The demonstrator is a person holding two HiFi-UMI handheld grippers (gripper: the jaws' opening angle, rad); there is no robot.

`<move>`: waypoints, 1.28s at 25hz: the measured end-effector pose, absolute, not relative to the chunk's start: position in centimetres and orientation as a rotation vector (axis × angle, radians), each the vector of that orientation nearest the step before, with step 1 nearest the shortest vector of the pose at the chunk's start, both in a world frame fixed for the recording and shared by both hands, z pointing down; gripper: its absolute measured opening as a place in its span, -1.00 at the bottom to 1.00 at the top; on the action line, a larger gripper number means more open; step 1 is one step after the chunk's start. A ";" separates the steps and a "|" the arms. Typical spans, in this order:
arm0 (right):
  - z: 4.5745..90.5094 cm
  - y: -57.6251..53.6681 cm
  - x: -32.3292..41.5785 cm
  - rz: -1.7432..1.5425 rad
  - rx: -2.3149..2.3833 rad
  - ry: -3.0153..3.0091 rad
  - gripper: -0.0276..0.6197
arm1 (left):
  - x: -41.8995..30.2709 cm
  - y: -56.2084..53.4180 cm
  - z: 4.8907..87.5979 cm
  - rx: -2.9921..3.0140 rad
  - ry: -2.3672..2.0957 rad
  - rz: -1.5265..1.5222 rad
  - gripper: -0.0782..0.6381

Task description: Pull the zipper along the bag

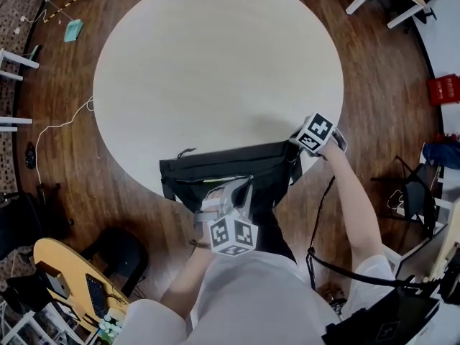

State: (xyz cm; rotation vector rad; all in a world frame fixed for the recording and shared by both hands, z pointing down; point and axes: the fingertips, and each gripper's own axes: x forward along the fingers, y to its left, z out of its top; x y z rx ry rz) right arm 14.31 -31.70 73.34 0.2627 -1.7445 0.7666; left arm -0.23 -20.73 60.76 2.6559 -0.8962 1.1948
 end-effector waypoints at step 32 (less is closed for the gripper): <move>73.4 -32.1 15.5 0.855 0.775 -1.623 -0.94 | -28.8 -25.0 69.2 2.081 -1.362 0.924 -0.71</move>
